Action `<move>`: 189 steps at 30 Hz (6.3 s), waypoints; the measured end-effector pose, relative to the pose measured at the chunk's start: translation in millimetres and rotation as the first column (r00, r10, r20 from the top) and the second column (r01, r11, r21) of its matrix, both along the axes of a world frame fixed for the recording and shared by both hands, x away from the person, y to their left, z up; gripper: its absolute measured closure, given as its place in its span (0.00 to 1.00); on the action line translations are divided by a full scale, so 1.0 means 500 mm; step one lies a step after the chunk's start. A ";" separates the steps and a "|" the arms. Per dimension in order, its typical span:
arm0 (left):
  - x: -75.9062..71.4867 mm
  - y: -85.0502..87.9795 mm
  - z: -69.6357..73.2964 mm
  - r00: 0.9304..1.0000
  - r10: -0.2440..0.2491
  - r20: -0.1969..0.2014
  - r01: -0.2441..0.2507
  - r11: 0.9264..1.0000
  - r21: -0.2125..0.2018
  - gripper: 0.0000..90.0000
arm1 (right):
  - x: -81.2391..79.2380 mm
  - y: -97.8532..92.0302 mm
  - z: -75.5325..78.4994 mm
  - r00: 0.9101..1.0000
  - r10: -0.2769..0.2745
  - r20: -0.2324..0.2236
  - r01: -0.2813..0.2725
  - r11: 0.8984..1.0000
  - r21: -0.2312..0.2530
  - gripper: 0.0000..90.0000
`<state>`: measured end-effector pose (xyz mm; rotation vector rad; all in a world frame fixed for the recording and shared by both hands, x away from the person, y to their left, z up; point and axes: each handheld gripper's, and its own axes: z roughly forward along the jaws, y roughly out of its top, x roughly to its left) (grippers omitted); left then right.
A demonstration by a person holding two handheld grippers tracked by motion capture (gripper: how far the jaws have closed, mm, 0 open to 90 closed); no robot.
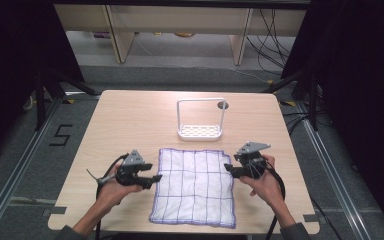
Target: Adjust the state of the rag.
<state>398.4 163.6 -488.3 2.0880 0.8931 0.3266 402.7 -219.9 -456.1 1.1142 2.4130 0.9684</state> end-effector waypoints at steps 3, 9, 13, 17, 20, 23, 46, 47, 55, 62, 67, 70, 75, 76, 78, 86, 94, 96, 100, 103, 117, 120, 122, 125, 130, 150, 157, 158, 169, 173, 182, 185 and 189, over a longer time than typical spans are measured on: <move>0.049 -0.006 -0.007 0.999 0.029 -0.020 -0.029 1.000 0.004 0.42 | 0.041 0.010 -0.002 1.000 -0.009 0.008 0.009 1.000 -0.005 0.53; 0.110 -0.024 -0.020 0.999 0.053 0.001 -0.053 0.998 0.034 0.41 | 0.083 0.025 -0.023 1.000 -0.009 -0.005 0.009 0.998 -0.054 0.56; 0.133 -0.035 -0.025 0.999 0.045 0.001 -0.045 0.999 0.025 0.41 | 0.099 0.034 -0.045 0.999 -0.022 -0.026 0.021 0.997 -0.069 0.57; 0.142 -0.046 -0.033 0.999 0.040 0.009 -0.040 0.998 0.057 0.42 | 0.118 0.042 -0.062 0.999 -0.010 -0.035 0.007 0.996 -0.094 0.58; 0.151 -0.053 -0.042 1.000 0.018 0.006 -0.019 0.997 0.078 0.43 | 0.131 0.044 -0.067 0.998 -0.010 -0.055 0.004 0.994 -0.111 0.63; 0.160 -0.058 -0.049 1.000 0.007 0.016 -0.008 0.995 0.101 0.47 | 0.140 0.047 -0.077 0.999 -0.012 -0.041 0.008 0.995 -0.098 0.72; 0.168 -0.054 0.005 0.997 -0.067 0.049 0.065 0.997 0.049 0.96 | 0.148 0.006 0.000 0.999 0.005 0.034 -0.004 1.000 -0.013 0.98; 0.169 -0.052 0.018 0.996 -0.069 0.065 0.066 0.997 0.047 0.96 | 0.147 0.006 0.007 0.999 0.008 0.038 -0.008 1.000 -0.007 0.98; 0.140 -0.038 0.075 0.987 -0.073 0.142 0.073 0.997 0.005 0.96 | 0.117 -0.004 0.078 0.996 0.026 0.082 -0.029 0.999 0.032 0.98; 0.053 -0.020 0.078 0.978 -0.114 0.176 0.124 0.991 -0.049 0.96 | 0.020 -0.033 0.078 0.983 0.095 0.157 -0.109 0.991 0.081 0.98; -0.019 -0.016 0.064 0.969 -0.155 0.190 0.168 0.985 -0.051 0.96 | -0.049 -0.047 0.066 0.981 0.130 0.146 -0.145 0.985 0.096 0.98; -0.041 -0.016 0.059 0.966 -0.164 0.201 0.176 0.983 -0.043 0.96 | -0.079 -0.052 0.059 0.978 0.138 0.155 -0.153 0.984 0.088 0.98; -0.093 -0.009 0.048 0.960 -0.186 0.210 0.200 0.979 -0.048 0.96 | -0.117 -0.048 0.048 0.977 0.152 0.151 -0.165 0.983 0.077 0.97; -0.102 -0.004 0.043 0.959 -0.187 0.215 0.198 0.980 -0.027 0.96 | -0.122 -0.047 0.045 0.977 0.154 0.149 -0.167 0.983 0.077 0.97; -0.118 0.001 0.032 0.959 -0.201 0.201 0.209 0.978 -0.021 0.96 | -0.135 -0.042 0.037 0.975 0.164 0.147 -0.177 0.981 0.078 0.97; -0.168 0.001 -0.008 0.961 -0.226 0.161 0.229 0.973 0.000 0.95 | -0.182 -0.027 0.009 0.976 0.187 0.111 -0.191 0.981 0.024 0.97; -0.212 -0.024 -0.039 0.937 -0.326 0.129 0.312 0.943 0.115 0.94 | -0.209 -0.033 -0.026 0.977 0.200 0.077 -0.199 0.980 -0.017 0.97; -0.219 -0.029 -0.046 0.935 -0.335 0.118 0.321 0.939 0.125 0.93 | -0.215 -0.034 -0.031 0.976 0.208 0.067 -0.206 0.978 -0.031 0.97; -0.228 -0.029 -0.051 0.931 -0.348 0.115 0.331 0.932 0.146 0.93 | -0.232 -0.029 -0.042 0.973 0.226 0.041 -0.224 0.973 -0.053 0.97; -0.232 -0.025 -0.052 0.926 -0.364 0.098 0.345 0.924 0.166 0.85 | -0.242 -0.029 -0.049 0.967 0.252 0.029 -0.250 0.965 -0.077 0.96; -0.154 0.000 0.009 0.977 -0.183 0.108 0.190 0.980 -0.056 0.46 | -0.161 -0.058 0.009 0.997 0.048 0.060 -0.053 0.995 0.082 0.57; -0.101 -0.002 0.009 0.985 -0.153 0.079 0.156 0.987 -0.035 0.46 | -0.111 -0.045 -0.004 1.000 0.016 0.019 -0.016 0.999 0.038 0.55; -0.069 -0.007 -0.002 0.987 -0.155 0.051 0.158 0.986 -0.048 0.46 | -0.083 -0.036 -0.023 1.000 0.005 -0.019 -0.005 1.000 0.017 0.54; -0.041 -0.014 -0.018 0.984 -0.177 0.005 0.177 0.984 -0.017 0.46 | -0.058 -0.026 -0.046 0.998 -0.001 -0.063 0.000 1.000 -0.009 0.54; -0.028 -0.023 -0.039 0.980 -0.195 -0.030 0.196 0.980 0.033 0.48 | -0.046 -0.017 -0.061 0.996 0.003 -0.091 -0.004 1.000 -0.005 0.55; -0.052 -0.023 -0.042 0.953 -0.301 -0.029 0.302 0.946 0.116 0.91 | -0.025 0.004 -0.082 0.992 0.067 -0.108 -0.071 0.997 -0.038 0.92; -0.082 -0.019 -0.041 0.959 -0.285 -0.009 0.284 0.952 0.115 0.92 | 0.018 0.026 -0.071 0.994 0.066 -0.086 -0.070 0.996 -0.048 0.93; -0.086 -0.018 -0.040 0.954 -0.299 -0.003 0.297 0.947 0.121 0.92 | 0.026 0.033 -0.069 0.994 0.053 -0.093 -0.057 0.997 -0.049 0.93; -0.149 -0.035 -0.029 0.952 -0.307 -0.009 0.307 0.950 0.058 0.92 | 0.128 0.094 -0.048 0.985 0.150 -0.090 -0.155 0.986 -0.056 0.92; -0.167 -0.046 -0.031 0.946 -0.323 -0.010 0.323 0.946 0.037 0.92 | 0.151 0.118 -0.044 0.976 0.188 -0.109 -0.195 0.979 -0.062 0.93; -0.196 -0.083 -0.032 0.940 -0.342 -0.003 0.342 0.939 0.010 0.91 | 0.188 0.169 -0.045 0.954 0.285 -0.098 -0.294 0.952 -0.088 0.92; -0.209 -0.110 -0.031 0.937 -0.350 0.013 0.350 0.937 -0.005 0.91 | 0.203 0.188 -0.047 0.948 0.300 -0.105 -0.309 0.948 -0.075 0.93; -0.215 -0.143 -0.036 0.938 -0.347 0.020 0.347 0.938 0.002 0.91 | 0.220 0.214 -0.046 0.936 0.335 -0.110 -0.346 0.933 -0.098 0.93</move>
